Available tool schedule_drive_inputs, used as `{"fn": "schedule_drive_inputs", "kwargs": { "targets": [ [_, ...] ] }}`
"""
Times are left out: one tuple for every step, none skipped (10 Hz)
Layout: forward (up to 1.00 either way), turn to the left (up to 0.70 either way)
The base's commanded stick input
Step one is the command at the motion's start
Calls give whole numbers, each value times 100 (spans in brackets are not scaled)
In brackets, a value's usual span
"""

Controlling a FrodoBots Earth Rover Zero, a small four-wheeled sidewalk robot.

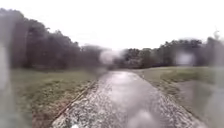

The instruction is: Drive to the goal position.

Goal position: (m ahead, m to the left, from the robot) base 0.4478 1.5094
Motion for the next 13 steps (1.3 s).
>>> {"fn": "schedule_drive_inputs", "kwargs": {
  "targets": [
    [70, 0],
    [70, 0],
    [70, 0],
    [70, 0],
    [70, 0],
    [70, 0],
    [70, 0],
    [70, 0],
    [70, 0],
    [70, 0],
    [70, 0],
    [70, 0],
    [70, 0]
  ]
}}
